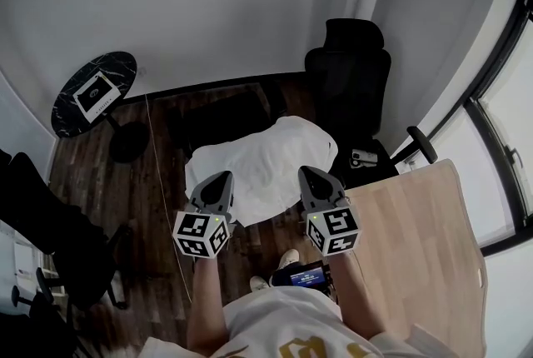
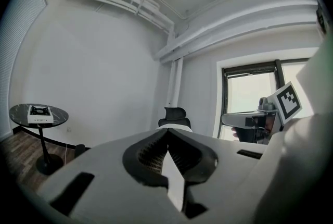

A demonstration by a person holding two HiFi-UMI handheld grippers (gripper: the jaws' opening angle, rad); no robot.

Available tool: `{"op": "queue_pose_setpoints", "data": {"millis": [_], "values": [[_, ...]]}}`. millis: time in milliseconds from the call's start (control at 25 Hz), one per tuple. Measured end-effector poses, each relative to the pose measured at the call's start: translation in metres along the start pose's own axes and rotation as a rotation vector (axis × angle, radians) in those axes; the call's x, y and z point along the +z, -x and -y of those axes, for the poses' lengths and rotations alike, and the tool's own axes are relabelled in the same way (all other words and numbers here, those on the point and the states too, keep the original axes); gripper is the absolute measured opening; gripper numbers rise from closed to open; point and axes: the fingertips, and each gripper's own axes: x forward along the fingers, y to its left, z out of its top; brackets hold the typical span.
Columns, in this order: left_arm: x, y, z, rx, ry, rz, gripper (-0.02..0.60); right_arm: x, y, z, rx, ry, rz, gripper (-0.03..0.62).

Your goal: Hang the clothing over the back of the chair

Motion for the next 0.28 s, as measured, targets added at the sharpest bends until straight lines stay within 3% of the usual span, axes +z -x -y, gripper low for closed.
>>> {"op": "queue_pose_setpoints", "data": {"millis": [280], "values": [[-0.0051, 0.0012, -0.006, 0.003, 0.013, -0.018, 0.02, -0.0056, -0.0041, -0.0013, 0.001, -0.005, -0.013, 0.011]]}}
